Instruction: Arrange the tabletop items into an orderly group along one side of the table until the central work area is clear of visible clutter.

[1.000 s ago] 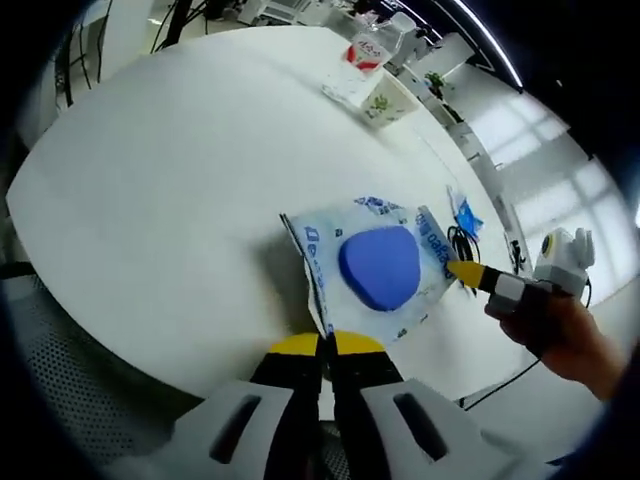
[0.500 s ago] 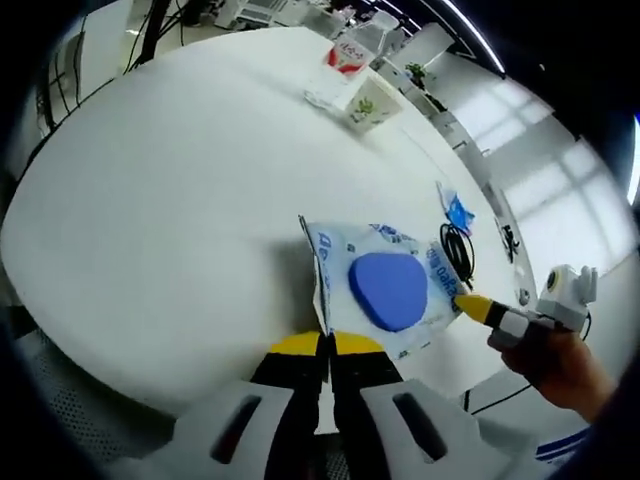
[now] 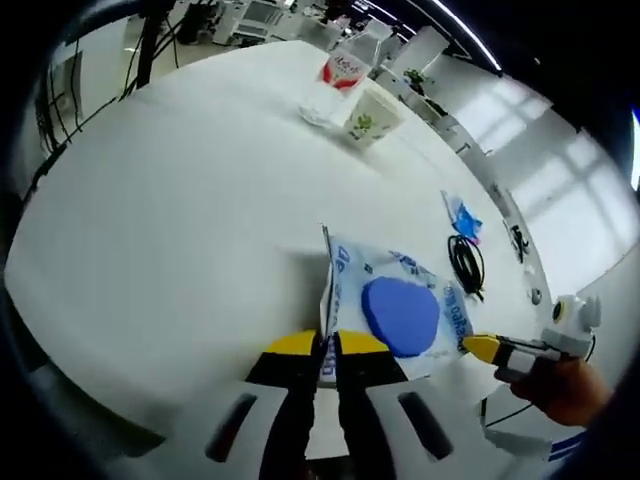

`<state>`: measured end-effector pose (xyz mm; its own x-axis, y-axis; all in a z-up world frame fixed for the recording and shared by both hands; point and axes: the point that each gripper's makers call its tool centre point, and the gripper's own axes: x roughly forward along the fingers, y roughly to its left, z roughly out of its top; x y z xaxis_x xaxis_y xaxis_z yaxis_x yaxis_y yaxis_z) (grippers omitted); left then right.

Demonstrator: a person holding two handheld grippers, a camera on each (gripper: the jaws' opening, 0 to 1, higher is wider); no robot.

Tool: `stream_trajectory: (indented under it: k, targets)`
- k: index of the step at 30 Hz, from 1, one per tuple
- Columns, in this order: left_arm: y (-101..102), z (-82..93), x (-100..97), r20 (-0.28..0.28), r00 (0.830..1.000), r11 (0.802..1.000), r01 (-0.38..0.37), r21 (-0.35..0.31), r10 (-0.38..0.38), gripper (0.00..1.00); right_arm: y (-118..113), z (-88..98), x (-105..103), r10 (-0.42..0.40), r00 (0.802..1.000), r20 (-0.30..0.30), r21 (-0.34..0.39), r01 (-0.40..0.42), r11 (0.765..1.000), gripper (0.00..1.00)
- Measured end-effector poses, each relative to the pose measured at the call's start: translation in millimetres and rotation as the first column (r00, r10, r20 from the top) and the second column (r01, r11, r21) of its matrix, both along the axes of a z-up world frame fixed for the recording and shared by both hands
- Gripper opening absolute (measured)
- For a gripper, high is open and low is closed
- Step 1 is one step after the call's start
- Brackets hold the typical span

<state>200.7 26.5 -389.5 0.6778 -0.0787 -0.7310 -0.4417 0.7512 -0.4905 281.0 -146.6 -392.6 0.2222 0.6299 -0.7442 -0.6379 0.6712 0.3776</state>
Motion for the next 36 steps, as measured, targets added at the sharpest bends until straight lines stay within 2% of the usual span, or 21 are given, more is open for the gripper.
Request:
stream_trajectory:
  k: [6,11,15,16,20,21,22,24,26,27,32,36]
  targets:
    - [5.1,3.2,5.4,0.012,0.999,0.998,0.042,0.051,-0.042,0.07,-5.0,-4.8,2.6,-0.008,1.000,0.000,-0.005,0.008,1.000,0.02]
    - [8.5,-1.3,5.0,-0.004,0.996,0.993,0.084,0.081,-0.084,0.11,-6.7,-6.6,-2.8,0.010,1.000,-0.005,-0.002,-0.010,1.000,0.05]
    - [5.6,0.8,-0.9,-0.021,0.991,0.985,0.130,0.114,-0.129,0.14,-9.1,-7.7,2.8,0.006,1.000,-0.013,0.012,-0.006,1.000,0.06]
    - [4.2,2.1,-2.8,-0.021,0.991,0.984,0.135,0.114,-0.133,0.14,-8.6,-7.9,2.3,0.008,1.000,-0.016,0.015,-0.008,1.000,0.07]
    - [15.1,-14.9,-3.6,-0.033,0.988,0.981,0.156,0.115,-0.153,0.17,-9.6,-7.3,2.1,0.029,0.999,-0.015,0.011,-0.029,1.000,0.13]
    - [6.8,-5.8,-7.5,-0.034,0.987,0.980,0.160,0.116,-0.157,0.17,-9.5,-5.7,1.7,0.028,0.999,-0.018,0.015,-0.028,0.999,0.15]
    - [4.6,-4.0,-8.9,-0.033,0.986,0.980,0.164,0.114,-0.161,0.17,-9.3,-4.9,2.1,0.026,0.999,-0.020,0.019,-0.025,1.000,0.17]
    - [2.6,-4.8,-9.8,-0.028,0.986,0.981,0.166,0.097,-0.164,0.17,-10.6,-3.8,3.8,0.016,0.999,-0.031,0.026,-0.015,1.000,0.20]
    - [8.5,-14.8,-8.9,-0.027,0.986,0.983,0.164,0.082,-0.163,0.17,-10.2,-4.3,6.4,0.013,0.999,-0.034,0.028,-0.012,1.000,0.23]
    - [2.8,-9.9,-11.7,-0.025,0.986,0.984,0.163,0.072,-0.162,0.17,-9.5,-5.2,8.1,0.012,0.999,-0.035,0.026,-0.011,1.000,0.23]
    - [-2.5,-7.5,-13.6,-0.031,0.986,0.983,0.169,0.076,-0.167,0.17,-5.1,-6.4,13.6,-0.008,0.998,-0.063,0.051,0.012,0.999,0.25]
    - [13.2,-24.0,-8.5,-0.023,0.988,0.986,0.151,0.064,-0.150,0.17,-2.6,-8.7,13.8,-0.021,0.997,-0.070,0.054,0.025,0.998,0.24]
